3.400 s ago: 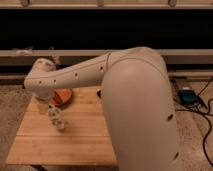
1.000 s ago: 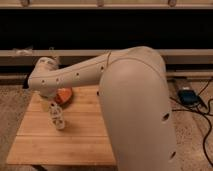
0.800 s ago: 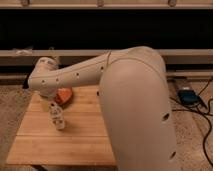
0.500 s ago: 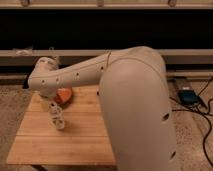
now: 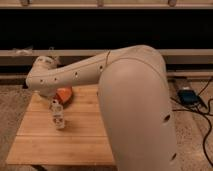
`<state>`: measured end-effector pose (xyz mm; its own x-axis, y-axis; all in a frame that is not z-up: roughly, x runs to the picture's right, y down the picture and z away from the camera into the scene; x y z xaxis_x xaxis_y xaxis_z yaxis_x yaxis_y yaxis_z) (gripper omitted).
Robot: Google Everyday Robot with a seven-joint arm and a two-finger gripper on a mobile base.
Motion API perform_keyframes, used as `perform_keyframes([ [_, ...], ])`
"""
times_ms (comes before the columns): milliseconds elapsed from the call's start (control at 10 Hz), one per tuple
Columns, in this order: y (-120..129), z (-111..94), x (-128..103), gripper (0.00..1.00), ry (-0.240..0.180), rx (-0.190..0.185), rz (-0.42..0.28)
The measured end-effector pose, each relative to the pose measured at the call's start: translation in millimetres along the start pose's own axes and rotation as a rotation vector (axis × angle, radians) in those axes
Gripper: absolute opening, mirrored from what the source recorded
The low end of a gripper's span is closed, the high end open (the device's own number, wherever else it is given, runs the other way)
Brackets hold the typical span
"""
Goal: Knock the bottle over
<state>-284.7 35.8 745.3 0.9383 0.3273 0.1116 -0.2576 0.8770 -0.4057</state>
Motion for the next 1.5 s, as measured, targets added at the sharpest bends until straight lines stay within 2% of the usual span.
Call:
perform_keyframes([
  [800,1,0,-2,0.8,-0.004,-0.002,0.001],
  [1100,4,-5,-6,0.8,-0.008,-0.012,-0.03],
  [1300,-3,-11,7,0.8,0.006,-0.002,-0.008],
  [1500,-13,-24,25,0.8,0.032,0.025,0.024],
])
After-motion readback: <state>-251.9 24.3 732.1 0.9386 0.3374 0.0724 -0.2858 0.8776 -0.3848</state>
